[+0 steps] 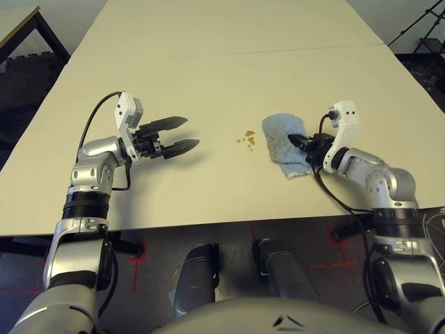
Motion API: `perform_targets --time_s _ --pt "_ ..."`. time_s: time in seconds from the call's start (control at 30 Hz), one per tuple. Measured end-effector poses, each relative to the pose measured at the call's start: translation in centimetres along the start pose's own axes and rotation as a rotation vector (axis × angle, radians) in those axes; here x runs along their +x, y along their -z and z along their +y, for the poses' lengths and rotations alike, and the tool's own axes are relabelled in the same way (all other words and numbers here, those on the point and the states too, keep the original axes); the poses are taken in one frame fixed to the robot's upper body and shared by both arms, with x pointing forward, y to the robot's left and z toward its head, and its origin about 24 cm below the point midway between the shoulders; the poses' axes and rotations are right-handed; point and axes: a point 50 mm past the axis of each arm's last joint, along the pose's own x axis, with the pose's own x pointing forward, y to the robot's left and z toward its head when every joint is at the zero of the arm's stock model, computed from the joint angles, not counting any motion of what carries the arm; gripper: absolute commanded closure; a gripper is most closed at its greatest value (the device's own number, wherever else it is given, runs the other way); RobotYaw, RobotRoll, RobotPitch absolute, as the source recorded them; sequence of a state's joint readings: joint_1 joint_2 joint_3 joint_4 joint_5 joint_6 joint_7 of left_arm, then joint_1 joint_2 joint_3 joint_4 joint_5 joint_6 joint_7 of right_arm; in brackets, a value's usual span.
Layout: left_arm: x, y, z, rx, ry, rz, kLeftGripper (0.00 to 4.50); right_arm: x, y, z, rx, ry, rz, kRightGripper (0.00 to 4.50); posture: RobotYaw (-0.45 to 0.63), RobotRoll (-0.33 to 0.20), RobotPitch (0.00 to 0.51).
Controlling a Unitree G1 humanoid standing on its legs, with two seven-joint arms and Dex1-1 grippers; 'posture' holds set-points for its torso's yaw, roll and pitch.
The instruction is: Wipe the water off the table with a rag.
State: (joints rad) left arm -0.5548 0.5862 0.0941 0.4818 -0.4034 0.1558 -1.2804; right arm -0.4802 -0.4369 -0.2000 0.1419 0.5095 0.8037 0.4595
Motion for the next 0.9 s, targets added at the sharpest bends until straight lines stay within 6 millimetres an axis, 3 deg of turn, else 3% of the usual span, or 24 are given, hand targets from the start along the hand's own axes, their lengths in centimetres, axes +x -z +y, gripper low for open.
perform_targets --time_s 0.17,0.33,0.67,0.77,0.9 --pt "0.0 0.0 0.0 0.000 0.001 0.000 0.00 -1.6 -1.6 -2.1 -0.038 0.076 -0.029 4.40 -0.25 0.000 0.145" --pt "0.1 0.1 0.0 -0.002 0.003 0.002 0.00 -2.1 -2.0 -2.0 0.009 0.055 -0.055 4.40 -0.25 0.000 0.145" --pt "0.2 -0.2 0.1 0.009 0.013 0.008 0.00 -1.2 -5.4 4.3 0.144 -0.184 -0.174 4.40 -0.26 0.000 0.143" --pt "0.2 0.0 0.2 -0.001 0.010 0.011 0.00 -0.7 -4.8 5.7 0.174 -0.220 -0.157 4.40 -0.26 0.000 0.144" --pt "0.1 0.2 0.2 -0.012 0.007 0.014 0.00 -0.5 -3.1 5.5 0.184 -0.196 -0.109 4.40 -0.25 0.000 0.144"
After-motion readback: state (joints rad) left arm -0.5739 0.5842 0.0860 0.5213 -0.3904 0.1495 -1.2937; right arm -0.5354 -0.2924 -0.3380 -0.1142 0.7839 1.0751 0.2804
